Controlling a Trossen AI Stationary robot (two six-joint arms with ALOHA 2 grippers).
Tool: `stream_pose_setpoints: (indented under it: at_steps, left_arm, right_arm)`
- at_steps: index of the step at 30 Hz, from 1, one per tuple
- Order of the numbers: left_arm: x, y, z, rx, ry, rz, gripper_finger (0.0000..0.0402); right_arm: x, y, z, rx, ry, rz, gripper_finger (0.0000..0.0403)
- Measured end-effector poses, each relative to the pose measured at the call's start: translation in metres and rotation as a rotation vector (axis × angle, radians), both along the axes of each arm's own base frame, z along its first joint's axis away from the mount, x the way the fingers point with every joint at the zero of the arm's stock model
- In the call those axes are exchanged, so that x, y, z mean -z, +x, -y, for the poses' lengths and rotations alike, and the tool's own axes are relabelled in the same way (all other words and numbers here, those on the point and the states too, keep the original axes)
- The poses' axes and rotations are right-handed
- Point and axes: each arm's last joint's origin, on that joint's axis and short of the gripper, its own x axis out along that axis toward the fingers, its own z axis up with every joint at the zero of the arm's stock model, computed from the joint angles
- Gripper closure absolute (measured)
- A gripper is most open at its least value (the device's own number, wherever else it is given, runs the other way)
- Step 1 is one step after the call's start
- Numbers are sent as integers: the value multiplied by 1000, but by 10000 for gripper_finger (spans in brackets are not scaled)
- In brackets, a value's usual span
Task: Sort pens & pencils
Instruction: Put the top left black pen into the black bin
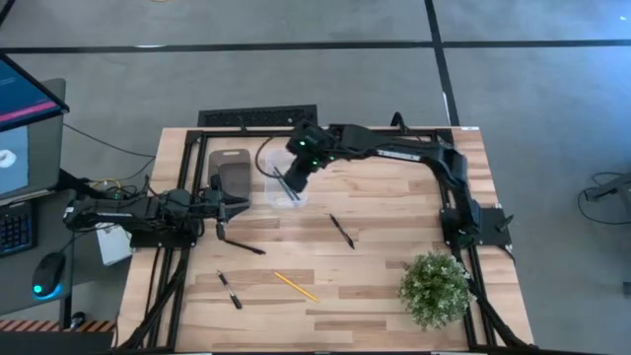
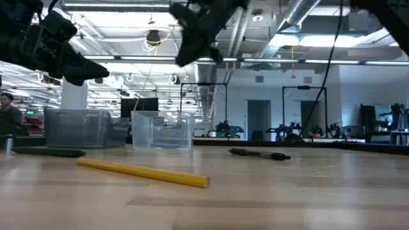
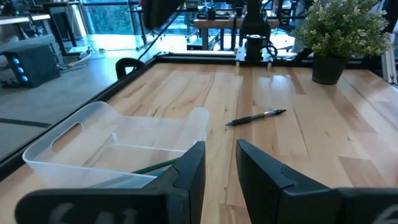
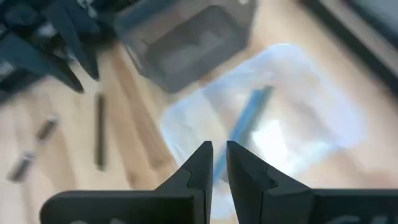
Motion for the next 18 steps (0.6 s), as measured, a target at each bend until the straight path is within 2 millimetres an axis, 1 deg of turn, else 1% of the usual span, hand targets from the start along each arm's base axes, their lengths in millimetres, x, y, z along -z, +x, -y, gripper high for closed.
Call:
stream_pose_setpoints:
  at_steps: [4,6,9,11,15,18]
  left_arm:
    - [0,0,0,-3,23,-4,319]
    - [0,0,0,-3,36,-5,319]
    - [-1,0,0,-9,39,2,319]
    - [-1,0,-1,-16,33,5,319]
    - [-1,0,-1,-22,30,6,319]
    - [-1,0,-1,-23,29,6,319]
  right_arm:
    - [-26,-22,-21,8,-135,10,335]
    - [-28,-34,-28,8,-161,2,336]
    - [-19,-51,-30,22,-196,-10,336]
    - [-10,-63,-25,32,-214,4,336]
    - [5,-96,-16,71,-218,20,335]
    - [14,-124,-16,147,-176,60,336]
